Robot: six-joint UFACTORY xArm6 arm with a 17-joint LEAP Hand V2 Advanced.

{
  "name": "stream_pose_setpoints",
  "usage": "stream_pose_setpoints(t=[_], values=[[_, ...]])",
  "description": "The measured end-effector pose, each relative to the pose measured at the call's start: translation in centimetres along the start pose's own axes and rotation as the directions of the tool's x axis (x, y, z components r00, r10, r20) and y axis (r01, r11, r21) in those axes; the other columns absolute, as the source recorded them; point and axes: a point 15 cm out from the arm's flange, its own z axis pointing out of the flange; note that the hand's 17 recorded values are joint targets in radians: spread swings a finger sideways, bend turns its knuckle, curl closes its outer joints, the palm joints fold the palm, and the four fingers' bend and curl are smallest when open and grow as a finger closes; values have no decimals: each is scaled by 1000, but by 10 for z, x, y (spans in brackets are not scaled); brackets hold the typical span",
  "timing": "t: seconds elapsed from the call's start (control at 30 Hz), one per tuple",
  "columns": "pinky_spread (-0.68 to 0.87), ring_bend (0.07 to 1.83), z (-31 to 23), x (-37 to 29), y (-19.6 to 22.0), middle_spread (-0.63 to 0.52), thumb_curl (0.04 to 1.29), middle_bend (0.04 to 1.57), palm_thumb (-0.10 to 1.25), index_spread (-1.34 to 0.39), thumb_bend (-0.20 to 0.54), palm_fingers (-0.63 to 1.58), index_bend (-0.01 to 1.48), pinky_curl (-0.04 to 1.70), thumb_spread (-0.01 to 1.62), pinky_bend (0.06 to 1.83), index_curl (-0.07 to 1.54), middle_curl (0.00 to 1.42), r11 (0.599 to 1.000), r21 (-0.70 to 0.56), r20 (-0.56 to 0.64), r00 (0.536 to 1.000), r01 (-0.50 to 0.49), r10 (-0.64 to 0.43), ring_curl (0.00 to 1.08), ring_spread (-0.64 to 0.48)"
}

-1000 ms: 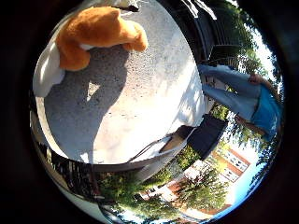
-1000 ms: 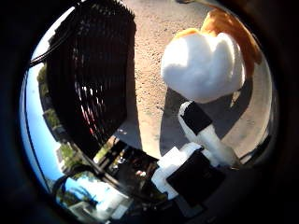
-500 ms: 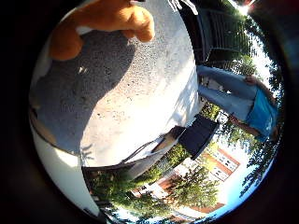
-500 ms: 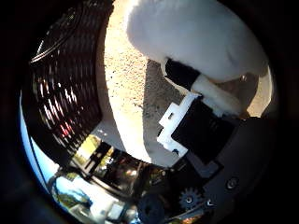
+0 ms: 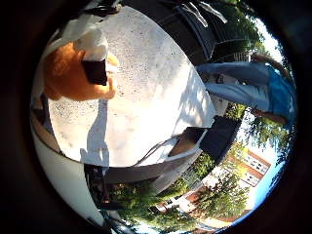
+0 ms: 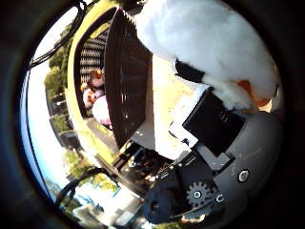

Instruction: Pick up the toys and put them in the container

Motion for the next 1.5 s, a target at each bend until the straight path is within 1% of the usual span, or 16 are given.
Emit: stream_pose_setpoints(t=[0.2,0.33,0.47,0.57,0.73,0.87,0.97,1.07,1.1,1.17,1.2,1.23,1.27,1.3,1.4,1.5], values=[[233,1395,-118,-47,64,-247,663,1181,1031,-1005,-14,859,529,818,1108,1396,442,1017,994,99,142,988,48,-62,841,-113],[212,1440,-173,-87,100,-250,689,1217,1019,-1070,-13,804,576,869,1119,1424,520,1052,983,151,154,980,102,-125,861,-122],[195,1478,-202,-147,116,-250,713,1249,1004,-1122,-14,759,603,912,1122,1452,608,1078,963,196,143,966,185,-215,874,-127],[185,1503,-209,-193,112,-250,728,1271,999,-1153,-13,730,612,941,1125,1472,677,1091,946,197,123,951,258,-285,879,-130],[167,1544,-211,-264,95,-247,752,1312,986,-1204,-17,680,621,987,1126,1497,822,1108,929,209,138,931,305,-337,885,-131],[152,1577,-194,-304,59,-243,765,1347,954,-1236,-21,636,613,1018,1131,1507,951,1114,926,235,172,926,294,-338,887,-132],[147,1593,-161,-315,18,-241,761,1368,920,-1248,-23,597,609,1038,1143,1495,1019,1115,932,236,190,928,273,-320,884,-130],[150,1625,-119,-322,-17,-232,737,1353,894,-1241,-20,522,549,1045,1176,1480,1075,1104,948,213,210,936,237,-281,871,-114],[156,1610,-104,-323,-28,-226,723,1337,890,-1235,-19,541,560,1036,1192,1455,1099,1089,953,205,214,940,223,-266,853,-97],[190,1483,-81,-322,-45,-183,697,1258,876,-1196,-23,573,584,994,1206,1367,1125,1021,959,198,217,945,201,-243,782,-27],[205,1389,-69,-322,-49,-165,682,1147,861,-1161,-29,436,601,985,1210,1306,1132,972,964,184,221,947,194,-233,757,10],[223,1326,-60,-321,-51,-139,669,963,850,-1092,-31,126,540,988,1207,1250,1129,914,967,169,225,948,190,-226,752,40],[251,1242,-54,-321,-52,-112,654,842,839,-1031,-31,-46,491,959,1207,1194,1112,852,969,156,227,948,189,-221,717,75],[262,1195,-50,-320,-53,-98,650,789,841,-1005,-27,-99,490,941,1207,1152,1105,822,970,148,228,948,191,-221,696,91],[328,913,-34,-320,-58,-29,620,556,842,-860,-22,-134,459,808,1206,945,1052,669,974,111,236,947,197,-218,533,168],[366,765,-34,-320,-61,6,599,451,852,-744,-18,-90,429,720,1209,782,1003,589,974,104,235,946,202,-221,453,199]])
